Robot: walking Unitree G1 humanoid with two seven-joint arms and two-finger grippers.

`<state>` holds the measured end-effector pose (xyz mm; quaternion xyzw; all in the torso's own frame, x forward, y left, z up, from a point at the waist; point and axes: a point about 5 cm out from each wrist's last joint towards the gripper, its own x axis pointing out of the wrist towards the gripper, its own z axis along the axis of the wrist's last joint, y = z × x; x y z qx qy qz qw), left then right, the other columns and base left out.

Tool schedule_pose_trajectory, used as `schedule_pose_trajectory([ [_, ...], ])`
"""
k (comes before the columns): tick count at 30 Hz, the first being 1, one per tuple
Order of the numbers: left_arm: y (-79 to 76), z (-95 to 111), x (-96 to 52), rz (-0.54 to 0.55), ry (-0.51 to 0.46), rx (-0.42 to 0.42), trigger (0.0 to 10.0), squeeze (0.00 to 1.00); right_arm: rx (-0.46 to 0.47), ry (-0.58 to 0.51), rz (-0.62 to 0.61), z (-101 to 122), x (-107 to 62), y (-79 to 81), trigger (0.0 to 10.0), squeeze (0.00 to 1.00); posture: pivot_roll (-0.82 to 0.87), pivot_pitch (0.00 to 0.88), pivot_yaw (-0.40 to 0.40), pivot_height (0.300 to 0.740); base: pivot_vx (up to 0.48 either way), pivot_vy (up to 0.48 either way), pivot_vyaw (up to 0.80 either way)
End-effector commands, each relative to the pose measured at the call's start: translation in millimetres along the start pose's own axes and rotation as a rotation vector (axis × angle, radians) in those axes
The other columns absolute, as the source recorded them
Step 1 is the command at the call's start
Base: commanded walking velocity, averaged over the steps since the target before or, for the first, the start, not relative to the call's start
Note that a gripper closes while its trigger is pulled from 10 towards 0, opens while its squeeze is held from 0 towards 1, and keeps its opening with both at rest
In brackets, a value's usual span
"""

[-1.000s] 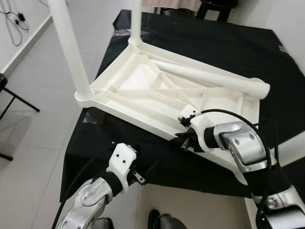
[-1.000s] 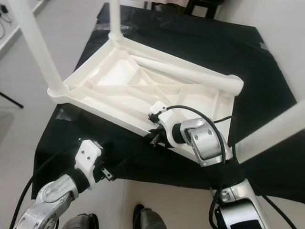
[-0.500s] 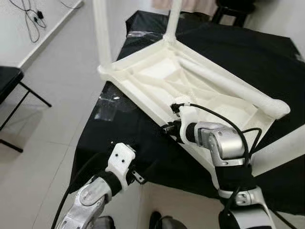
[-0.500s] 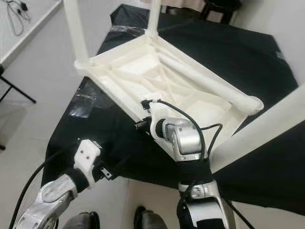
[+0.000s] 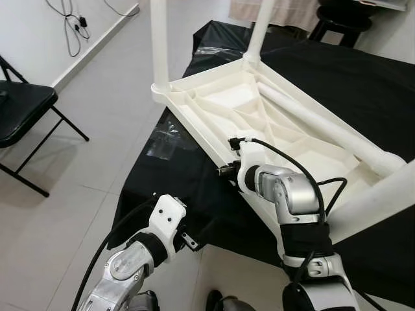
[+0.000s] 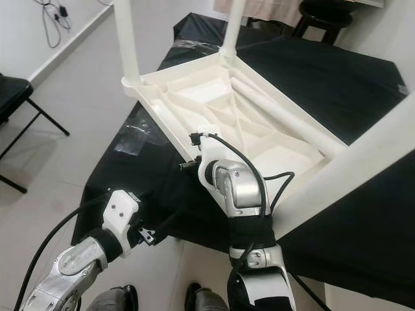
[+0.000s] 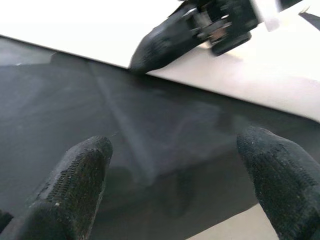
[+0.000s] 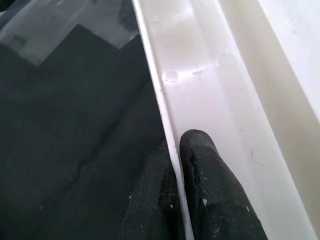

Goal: Building children table

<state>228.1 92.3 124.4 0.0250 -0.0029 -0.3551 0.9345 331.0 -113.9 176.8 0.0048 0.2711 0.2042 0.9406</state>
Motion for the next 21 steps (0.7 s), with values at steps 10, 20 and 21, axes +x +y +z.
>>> schedule_pose_trajectory([
  [10,-0.3,-2.4,-3.1,-0.007,0.009,0.0,10.0,0.0,0.017,0.012,-0.019,-6.0,-22.4,-24.7,0.0,0.0,-0.02,0.236,-0.113,0.74,0.0,0.0,0.0],
  [20,0.0,-2.4,-3.4,-0.017,0.016,0.003,10.0,0.0,-0.041,0.111,0.045,-21.2,-43.8,-40.5,0.0,0.0,-0.03,0.241,-0.101,0.74,0.0,0.0,0.0],
  [21,0.0,-2.4,-3.5,-0.017,0.017,0.003,10.0,0.0,-0.071,0.141,0.106,-23.9,-50.9,-39.5,0.0,0.0,-0.02,0.244,-0.101,0.74,0.0,0.0,0.0],
])
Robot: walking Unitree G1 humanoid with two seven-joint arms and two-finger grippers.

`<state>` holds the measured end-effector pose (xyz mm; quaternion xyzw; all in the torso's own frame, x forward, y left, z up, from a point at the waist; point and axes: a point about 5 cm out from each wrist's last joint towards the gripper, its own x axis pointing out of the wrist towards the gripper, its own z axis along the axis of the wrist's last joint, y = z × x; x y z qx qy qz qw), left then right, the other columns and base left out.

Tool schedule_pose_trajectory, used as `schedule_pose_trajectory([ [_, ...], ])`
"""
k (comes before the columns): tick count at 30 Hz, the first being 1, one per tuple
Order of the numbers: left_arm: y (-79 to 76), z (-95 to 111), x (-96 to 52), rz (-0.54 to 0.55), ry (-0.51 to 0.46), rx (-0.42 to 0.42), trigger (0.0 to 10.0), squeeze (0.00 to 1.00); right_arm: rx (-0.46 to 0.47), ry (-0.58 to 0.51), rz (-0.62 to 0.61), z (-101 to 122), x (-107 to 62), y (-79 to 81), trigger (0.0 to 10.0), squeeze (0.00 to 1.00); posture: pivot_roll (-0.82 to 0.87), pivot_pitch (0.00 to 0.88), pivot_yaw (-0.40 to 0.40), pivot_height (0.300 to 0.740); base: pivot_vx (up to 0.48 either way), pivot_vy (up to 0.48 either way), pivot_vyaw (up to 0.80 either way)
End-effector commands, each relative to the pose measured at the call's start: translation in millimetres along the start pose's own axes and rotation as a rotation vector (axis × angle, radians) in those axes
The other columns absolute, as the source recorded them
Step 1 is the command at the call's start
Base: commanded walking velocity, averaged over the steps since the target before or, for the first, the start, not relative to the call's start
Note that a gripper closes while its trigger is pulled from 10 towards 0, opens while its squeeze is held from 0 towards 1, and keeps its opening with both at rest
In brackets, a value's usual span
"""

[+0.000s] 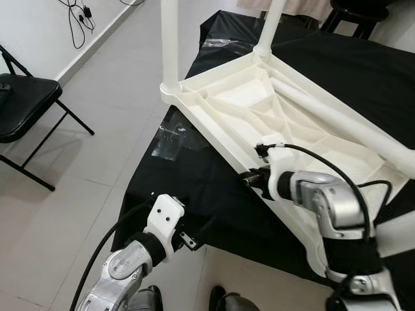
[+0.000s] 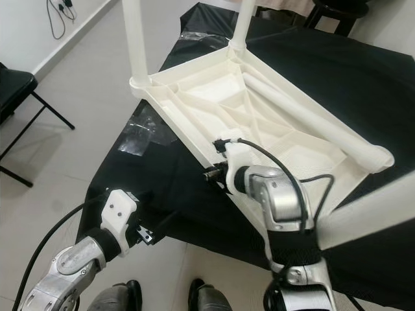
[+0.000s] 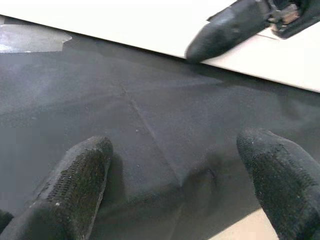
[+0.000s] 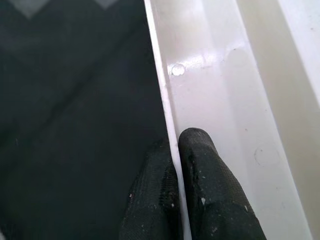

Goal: Building children table

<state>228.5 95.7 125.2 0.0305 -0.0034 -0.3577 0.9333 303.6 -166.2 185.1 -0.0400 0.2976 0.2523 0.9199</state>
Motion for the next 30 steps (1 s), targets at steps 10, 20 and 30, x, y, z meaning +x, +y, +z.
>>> schedule_pose_trajectory([
  [10,-2.9,-2.5,-2.2,-0.009,0.014,-0.007,10.0,0.0,-0.074,0.119,0.181,-19.6,-23.8,2.6,0.0,0.0,-0.02,0.247,-0.099,0.74,0.0,0.0,0.0],
  [20,-3.4,-2.7,-2.2,-0.013,0.015,-0.009,10.0,0.0,-0.128,0.071,0.165,-13.8,-18.8,4.6,10.0,0.37,-0.02,0.247,-0.099,0.74,0.0,0.0,0.0],
  [30,-2.3,-0.5,-2.7,-0.012,0.003,0.003,10.0,0.0,-0.139,-0.256,0.353,20.1,-27.4,24.3,10.0,1.0,-0.02,0.242,-0.099,0.74,0.0,0.0,0.0],
])
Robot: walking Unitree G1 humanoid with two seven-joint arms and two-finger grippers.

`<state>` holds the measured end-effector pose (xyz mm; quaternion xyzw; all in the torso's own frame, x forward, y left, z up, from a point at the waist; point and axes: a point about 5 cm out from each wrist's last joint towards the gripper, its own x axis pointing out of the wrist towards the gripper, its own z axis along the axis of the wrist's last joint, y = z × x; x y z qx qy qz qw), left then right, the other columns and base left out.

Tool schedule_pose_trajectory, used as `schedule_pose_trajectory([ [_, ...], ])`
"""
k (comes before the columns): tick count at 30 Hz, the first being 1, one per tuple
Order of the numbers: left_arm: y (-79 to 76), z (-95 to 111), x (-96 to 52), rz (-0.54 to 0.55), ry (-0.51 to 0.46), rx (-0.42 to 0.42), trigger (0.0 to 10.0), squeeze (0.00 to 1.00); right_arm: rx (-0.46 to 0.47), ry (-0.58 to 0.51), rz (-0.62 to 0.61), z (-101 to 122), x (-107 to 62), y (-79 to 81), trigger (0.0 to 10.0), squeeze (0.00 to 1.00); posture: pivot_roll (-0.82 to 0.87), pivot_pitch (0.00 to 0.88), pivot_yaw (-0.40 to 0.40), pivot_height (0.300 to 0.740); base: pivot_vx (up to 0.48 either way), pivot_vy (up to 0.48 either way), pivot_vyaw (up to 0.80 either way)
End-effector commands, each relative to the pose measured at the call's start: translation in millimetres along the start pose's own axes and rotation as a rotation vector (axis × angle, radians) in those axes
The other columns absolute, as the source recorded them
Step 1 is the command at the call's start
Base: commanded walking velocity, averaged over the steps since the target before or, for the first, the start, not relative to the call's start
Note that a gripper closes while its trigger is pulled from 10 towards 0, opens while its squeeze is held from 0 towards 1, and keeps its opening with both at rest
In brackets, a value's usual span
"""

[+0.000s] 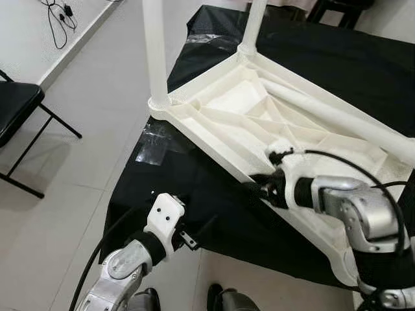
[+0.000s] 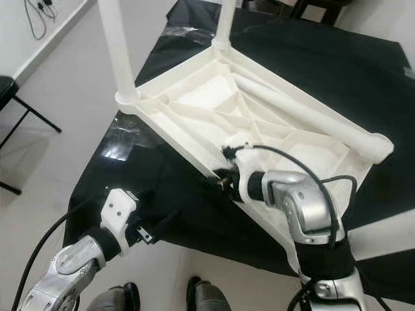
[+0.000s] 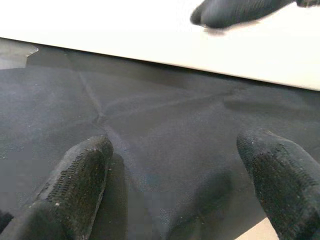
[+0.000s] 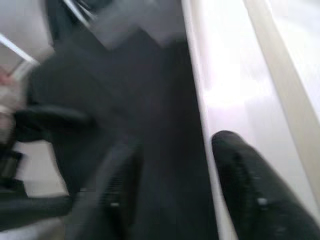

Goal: Building children table

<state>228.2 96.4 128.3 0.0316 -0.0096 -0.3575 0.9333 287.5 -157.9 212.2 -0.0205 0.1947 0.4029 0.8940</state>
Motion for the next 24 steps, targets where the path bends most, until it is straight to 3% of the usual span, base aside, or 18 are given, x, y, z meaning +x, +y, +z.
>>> schedule_pose_trajectory([
  [1,-2.8,-3.4,-2.0,-0.013,0.014,-0.003,10.0,0.0,-0.033,-0.057,0.058,5.9,-1.2,7.5,10.0,1.0,-0.02,0.242,-0.099,0.74,0.0,0.0,0.0],
  [7,5.5,5.5,-0.4,0.038,-0.024,-0.002,10.0,0.0,-0.052,-0.159,0.143,6.1,-4.2,20.8,10.0,1.0,-0.03,0.23,-0.091,0.74,0.0,0.0,0.0],
  [8,8.1,6.3,-0.3,0.057,-0.027,-0.003,10.0,0.0,-0.048,-0.177,0.155,5.8,-4.0,23.1,10.0,0.93,-0.02,0.227,-0.09,0.74,0.0,0.0,0.0],
  [9,12.2,6.7,-0.1,0.087,-0.027,-0.005,10.0,0.0,-0.045,-0.195,0.152,5.2,-2.2,24.6,10.0,0.0,-0.03,0.222,-0.09,0.74,0.0,0.0,0.0],
  [17,35.2,4.3,-0.4,0.274,0.014,-0.037,10.0,0.0,0.025,-0.265,0.11,0.7,15.9,32.0,10.0,0.0,-0.04,0.219,-0.088,0.74,0.0,0.0,0.0],
  [24,38.4,5.5,-1.4,0.3,0.017,-0.013,10.0,0.0,0.055,-0.289,0.11,-3.3,21.1,36.5,10.0,0.0,-0.03,0.223,-0.087,0.74,0.0,0.0,0.0],
])
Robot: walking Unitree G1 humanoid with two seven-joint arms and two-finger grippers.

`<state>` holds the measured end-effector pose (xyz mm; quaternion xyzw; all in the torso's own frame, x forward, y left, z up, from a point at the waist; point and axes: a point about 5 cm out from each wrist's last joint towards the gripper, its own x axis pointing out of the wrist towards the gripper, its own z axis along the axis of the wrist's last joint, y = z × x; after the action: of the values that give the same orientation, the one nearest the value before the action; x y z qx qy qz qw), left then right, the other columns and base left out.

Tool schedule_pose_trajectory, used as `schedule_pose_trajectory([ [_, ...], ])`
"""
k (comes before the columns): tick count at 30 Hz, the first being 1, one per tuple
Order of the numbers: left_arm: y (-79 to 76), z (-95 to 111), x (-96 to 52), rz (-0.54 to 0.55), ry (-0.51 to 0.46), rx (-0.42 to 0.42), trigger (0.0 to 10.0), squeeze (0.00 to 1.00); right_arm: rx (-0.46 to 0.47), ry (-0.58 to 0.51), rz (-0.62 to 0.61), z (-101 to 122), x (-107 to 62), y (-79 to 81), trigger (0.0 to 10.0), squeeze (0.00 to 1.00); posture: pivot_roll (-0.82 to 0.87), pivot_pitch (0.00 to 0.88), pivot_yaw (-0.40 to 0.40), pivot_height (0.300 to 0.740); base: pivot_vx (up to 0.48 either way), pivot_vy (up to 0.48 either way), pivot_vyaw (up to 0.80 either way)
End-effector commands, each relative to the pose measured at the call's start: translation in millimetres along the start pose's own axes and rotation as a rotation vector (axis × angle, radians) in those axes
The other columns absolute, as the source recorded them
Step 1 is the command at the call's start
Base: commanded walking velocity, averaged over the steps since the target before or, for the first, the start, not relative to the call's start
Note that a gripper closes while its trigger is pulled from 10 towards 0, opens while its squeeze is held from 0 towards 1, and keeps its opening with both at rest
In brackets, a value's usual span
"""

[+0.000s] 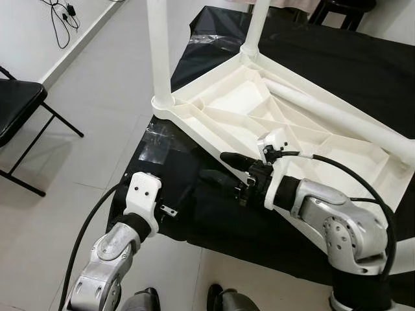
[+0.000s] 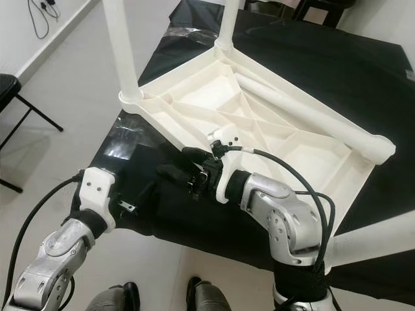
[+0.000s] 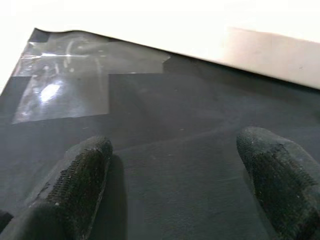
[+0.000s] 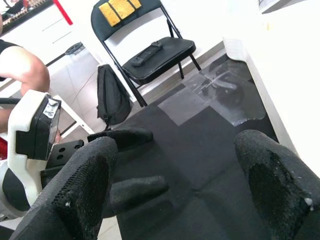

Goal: Building children table

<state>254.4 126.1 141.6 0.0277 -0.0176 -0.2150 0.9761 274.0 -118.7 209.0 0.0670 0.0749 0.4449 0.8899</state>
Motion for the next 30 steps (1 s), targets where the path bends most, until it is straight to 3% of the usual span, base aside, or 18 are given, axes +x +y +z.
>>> schedule_pose_trajectory([
  [1,-1.5,-4.3,-1.6,0.005,0.022,-0.011,10.0,0.0,0.018,-0.003,0.002,-5.3,0.2,1.5,10.0,0.0,-0.03,0.225,-0.087,0.74,0.0,0.0,0.0],
  [8,-0.8,-2.8,-1.2,0.016,0.026,-0.01,10.0,0.0,0.042,-0.006,-0.019,-8.4,3.3,0.4,10.0,0.0,-0.03,0.228,-0.084,0.74,0.0,0.0,0.0],
  [30,-2.9,-2.6,1.3,-0.001,0.038,0.004,10.0,0.0,0.048,-0.003,-0.041,-10.5,3.8,-1.4,10.0,0.0,-0.02,0.23,-0.077,0.74,-0.26,0.0,0.0],
])
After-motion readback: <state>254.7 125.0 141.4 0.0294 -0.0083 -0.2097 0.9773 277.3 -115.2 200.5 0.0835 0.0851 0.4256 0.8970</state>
